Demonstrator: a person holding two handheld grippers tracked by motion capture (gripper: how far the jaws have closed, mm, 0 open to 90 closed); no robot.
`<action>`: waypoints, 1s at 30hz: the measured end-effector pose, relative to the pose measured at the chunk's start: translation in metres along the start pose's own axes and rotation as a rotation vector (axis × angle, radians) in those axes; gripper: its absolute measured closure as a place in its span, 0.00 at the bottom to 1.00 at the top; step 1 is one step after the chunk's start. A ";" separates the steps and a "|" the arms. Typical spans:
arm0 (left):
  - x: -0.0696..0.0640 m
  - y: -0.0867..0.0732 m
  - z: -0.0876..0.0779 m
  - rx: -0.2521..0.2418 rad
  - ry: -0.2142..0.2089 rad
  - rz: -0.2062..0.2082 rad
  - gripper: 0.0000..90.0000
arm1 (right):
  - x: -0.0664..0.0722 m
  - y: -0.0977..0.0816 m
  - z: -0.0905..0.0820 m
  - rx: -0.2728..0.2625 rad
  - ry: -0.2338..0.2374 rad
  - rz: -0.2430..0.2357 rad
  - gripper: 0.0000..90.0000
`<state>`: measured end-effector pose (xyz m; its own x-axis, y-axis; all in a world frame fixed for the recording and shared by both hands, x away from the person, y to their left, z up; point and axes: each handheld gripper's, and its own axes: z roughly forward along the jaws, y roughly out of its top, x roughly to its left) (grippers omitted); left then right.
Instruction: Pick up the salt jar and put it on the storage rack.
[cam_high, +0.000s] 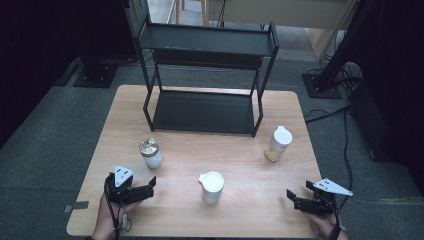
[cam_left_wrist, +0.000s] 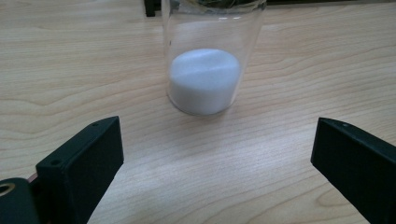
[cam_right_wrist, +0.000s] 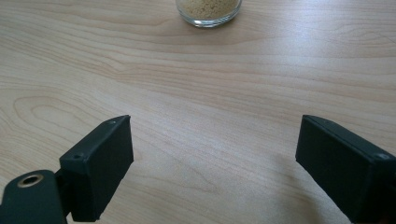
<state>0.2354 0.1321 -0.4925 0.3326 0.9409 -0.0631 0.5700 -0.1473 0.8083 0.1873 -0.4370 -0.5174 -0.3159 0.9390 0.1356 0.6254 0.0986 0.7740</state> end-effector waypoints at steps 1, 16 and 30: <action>-0.001 0.001 0.000 -0.003 -0.002 -0.001 0.03 | 0.000 0.000 0.000 0.000 0.001 0.000 0.12; -0.008 0.016 0.013 -0.001 0.007 0.016 0.03 | 0.000 0.000 -0.001 -0.003 0.006 -0.007 0.12; -0.008 0.031 0.027 0.009 0.018 -0.010 0.03 | 0.001 0.000 0.000 0.002 0.015 -0.016 0.12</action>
<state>0.2710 0.1122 -0.4834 0.3134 0.9477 -0.0607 0.5802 -0.1405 0.8023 0.1870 -0.4364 -0.5172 -0.3367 0.9323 0.1322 0.6212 0.1144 0.7753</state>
